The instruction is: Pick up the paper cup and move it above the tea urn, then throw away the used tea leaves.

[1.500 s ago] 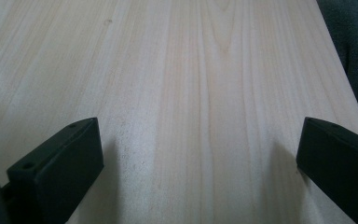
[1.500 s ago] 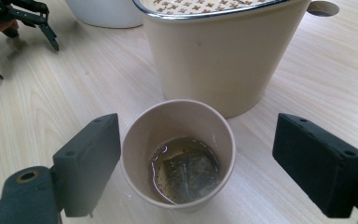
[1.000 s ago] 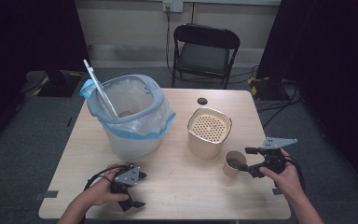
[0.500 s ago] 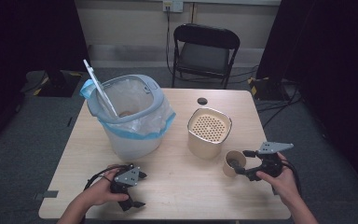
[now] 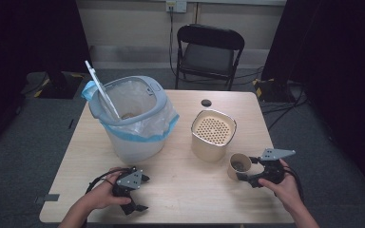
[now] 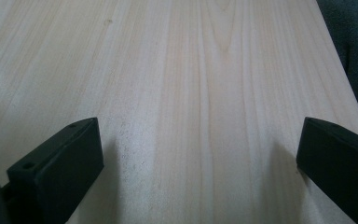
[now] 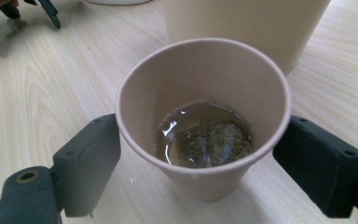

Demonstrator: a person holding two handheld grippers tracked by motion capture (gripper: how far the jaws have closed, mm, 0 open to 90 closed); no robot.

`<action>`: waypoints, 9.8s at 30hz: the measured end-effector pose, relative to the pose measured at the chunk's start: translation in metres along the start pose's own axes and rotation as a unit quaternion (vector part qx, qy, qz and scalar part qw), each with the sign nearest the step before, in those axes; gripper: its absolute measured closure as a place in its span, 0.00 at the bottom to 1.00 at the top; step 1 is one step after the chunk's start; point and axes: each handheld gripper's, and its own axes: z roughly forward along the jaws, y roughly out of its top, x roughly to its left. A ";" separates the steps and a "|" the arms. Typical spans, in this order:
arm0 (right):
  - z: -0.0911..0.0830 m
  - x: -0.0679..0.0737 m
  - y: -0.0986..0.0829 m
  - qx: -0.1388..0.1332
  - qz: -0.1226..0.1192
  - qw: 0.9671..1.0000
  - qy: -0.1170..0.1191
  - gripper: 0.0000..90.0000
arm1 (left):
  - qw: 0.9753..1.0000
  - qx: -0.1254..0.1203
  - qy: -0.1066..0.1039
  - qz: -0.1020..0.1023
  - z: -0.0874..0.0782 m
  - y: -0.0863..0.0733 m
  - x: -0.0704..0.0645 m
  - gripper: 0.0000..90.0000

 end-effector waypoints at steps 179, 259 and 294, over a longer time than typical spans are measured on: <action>0.049 -0.021 0.177 0.111 -0.590 0.722 -0.346 0.32 | 1.000 0.004 0.005 0.011 -0.001 0.001 0.001 0.00; 0.032 -0.063 0.210 -0.003 -0.085 0.990 -0.114 0.30 | 1.000 0.005 0.005 0.009 0.000 0.002 0.001 0.00; 0.051 -0.051 0.248 -0.006 -0.057 0.997 -0.055 0.30 | 1.000 0.004 0.003 0.008 0.001 0.002 0.001 0.00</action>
